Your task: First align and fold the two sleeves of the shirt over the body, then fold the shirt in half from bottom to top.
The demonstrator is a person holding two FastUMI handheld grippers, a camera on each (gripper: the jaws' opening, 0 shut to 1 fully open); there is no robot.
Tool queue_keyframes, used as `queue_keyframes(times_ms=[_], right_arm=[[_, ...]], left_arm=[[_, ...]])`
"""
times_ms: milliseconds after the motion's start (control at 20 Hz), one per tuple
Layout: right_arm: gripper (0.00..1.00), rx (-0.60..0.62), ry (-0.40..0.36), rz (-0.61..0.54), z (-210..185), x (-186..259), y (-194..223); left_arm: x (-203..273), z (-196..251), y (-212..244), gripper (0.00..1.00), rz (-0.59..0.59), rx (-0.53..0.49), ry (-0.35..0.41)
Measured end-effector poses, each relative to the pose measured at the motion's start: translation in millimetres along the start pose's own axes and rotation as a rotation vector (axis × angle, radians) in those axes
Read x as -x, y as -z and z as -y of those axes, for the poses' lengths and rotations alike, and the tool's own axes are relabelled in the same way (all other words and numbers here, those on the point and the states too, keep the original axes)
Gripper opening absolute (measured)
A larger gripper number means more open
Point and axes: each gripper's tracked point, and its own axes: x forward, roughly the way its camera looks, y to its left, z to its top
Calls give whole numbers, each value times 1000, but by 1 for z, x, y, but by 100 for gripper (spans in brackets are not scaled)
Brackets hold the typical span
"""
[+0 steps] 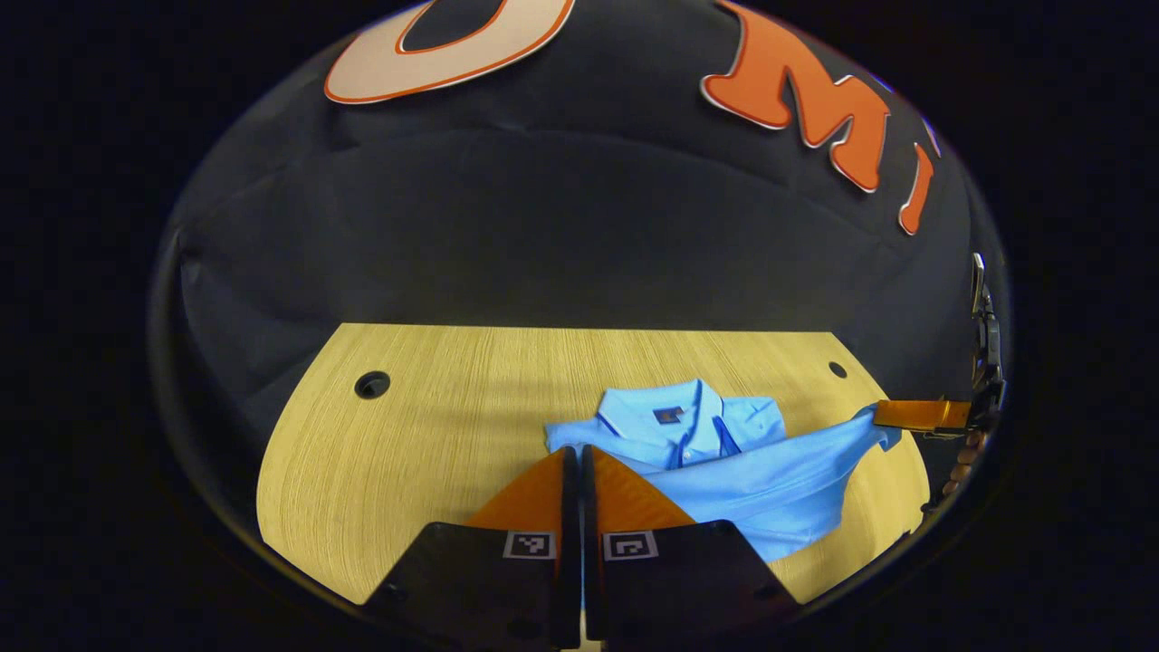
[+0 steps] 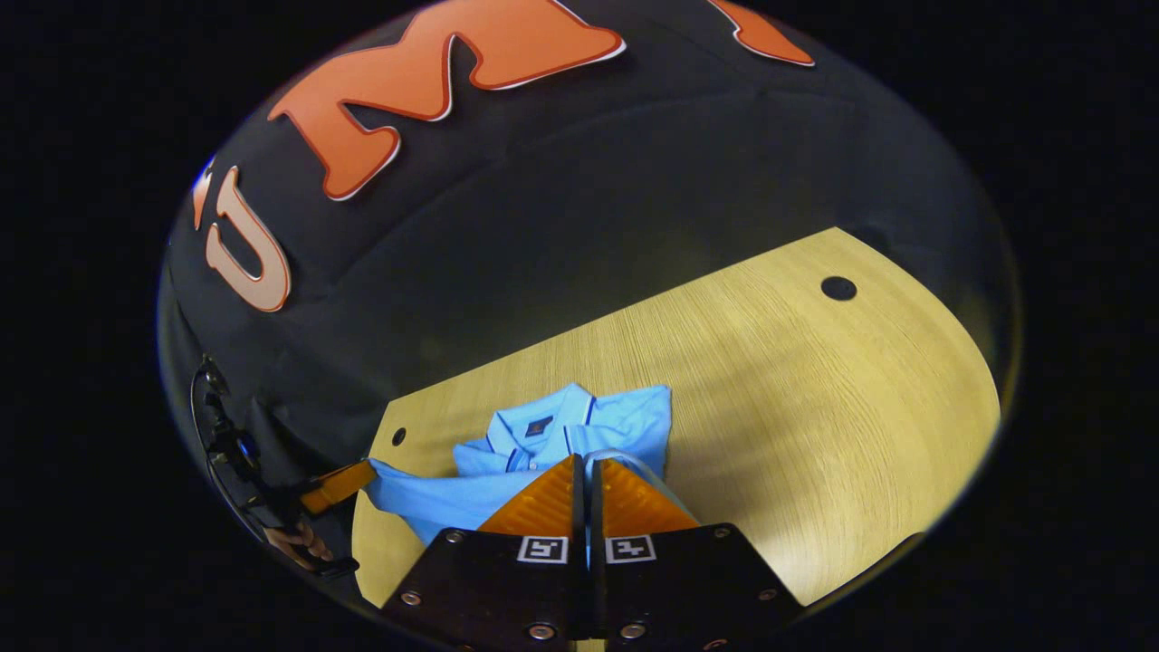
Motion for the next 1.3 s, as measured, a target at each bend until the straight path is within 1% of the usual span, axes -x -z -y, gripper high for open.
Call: queue_keyframes(times_ms=[150, 400, 450, 550, 600, 650, 700, 750, 800, 850, 900, 950, 1000, 1200, 1300], right_arm=[[1, 30, 2, 12, -1, -33, -26], [1, 45, 30, 5, 5, -78, -38], [1, 27, 44, -3, 9, -82, -37], [2, -13, 42, -54, 11, -88, -26], [9, -14, 45, -82, 12, -90, -18], [17, 13, 59, -82, 15, -86, -16], [29, 54, 74, -66, 18, -80, -18], [35, 92, 77, -49, 19, -75, -21], [45, 119, 75, -38, 15, -64, -20], [51, 137, 69, -29, 12, -51, -21], [70, 157, 61, -13, 9, -35, -22], [66, 180, 57, 10, 6, -23, -23], [72, 206, 59, 28, 4, -12, -24], [82, 303, 65, 101, -6, 37, -23], [85, 327, 70, 147, -12, 65, -25]], left_arm=[[-39, -8, -13, 5, 14, -26, -15], [-77, -4, -19, 5, 25, -109, -19], [-81, -3, -18, 7, 16, -127, -22], [-84, 4, -16, 13, 6, -126, -16], [-80, 6, -17, 20, 4, -110, -9], [-74, 8, -16, 39, -1, -97, -9], [-65, 6, -14, 57, -4, -87, -14], [-55, 5, -16, 75, 5, -84, -19], [-44, 4, -22, 81, 27, -87, -33], [-30, 5, -25, 87, 43, -95, -42], [-13, 8, -27, 91, 56, -102, -48], [3, 12, -29, 96, 61, -107, -54], [18, 15, -32, 98, 79, -109, -58], [86, 31, -35, 98, 157, -122, -66], [119, 40, -38, 99, 207, -133, -70]])
